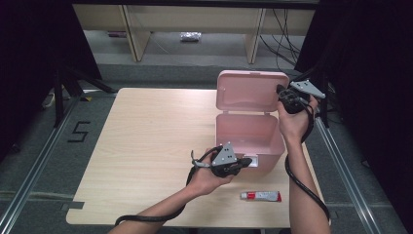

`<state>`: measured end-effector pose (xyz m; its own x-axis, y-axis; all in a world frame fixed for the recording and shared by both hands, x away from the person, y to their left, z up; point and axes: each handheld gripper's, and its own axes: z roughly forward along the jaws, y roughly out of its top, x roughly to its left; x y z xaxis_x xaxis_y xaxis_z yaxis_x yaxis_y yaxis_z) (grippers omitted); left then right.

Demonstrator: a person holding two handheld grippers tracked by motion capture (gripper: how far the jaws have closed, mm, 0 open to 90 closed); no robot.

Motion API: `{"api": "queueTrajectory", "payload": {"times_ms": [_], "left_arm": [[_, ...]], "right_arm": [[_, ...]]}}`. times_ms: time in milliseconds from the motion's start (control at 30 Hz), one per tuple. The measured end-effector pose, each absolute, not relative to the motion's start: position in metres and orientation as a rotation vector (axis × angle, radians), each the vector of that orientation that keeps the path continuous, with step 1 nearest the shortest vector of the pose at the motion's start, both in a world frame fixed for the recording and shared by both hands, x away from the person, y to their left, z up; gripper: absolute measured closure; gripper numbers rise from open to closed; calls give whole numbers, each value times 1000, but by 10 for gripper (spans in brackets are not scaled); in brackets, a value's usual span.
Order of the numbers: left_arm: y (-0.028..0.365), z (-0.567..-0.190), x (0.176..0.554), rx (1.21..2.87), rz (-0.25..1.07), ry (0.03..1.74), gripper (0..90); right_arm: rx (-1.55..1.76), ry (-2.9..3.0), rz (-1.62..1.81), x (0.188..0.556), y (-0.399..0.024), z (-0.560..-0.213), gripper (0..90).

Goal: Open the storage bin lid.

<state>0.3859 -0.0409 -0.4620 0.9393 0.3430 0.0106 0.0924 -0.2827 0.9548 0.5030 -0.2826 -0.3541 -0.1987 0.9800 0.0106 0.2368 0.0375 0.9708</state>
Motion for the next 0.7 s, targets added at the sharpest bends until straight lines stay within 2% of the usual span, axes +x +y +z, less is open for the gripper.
{"api": "queueTrajectory", "payload": {"times_ms": [700], "left_arm": [[-41,-462,386,1851,250,321,894]], "right_arm": [[1366,1598,1151,518,-281,-371,900]]}}
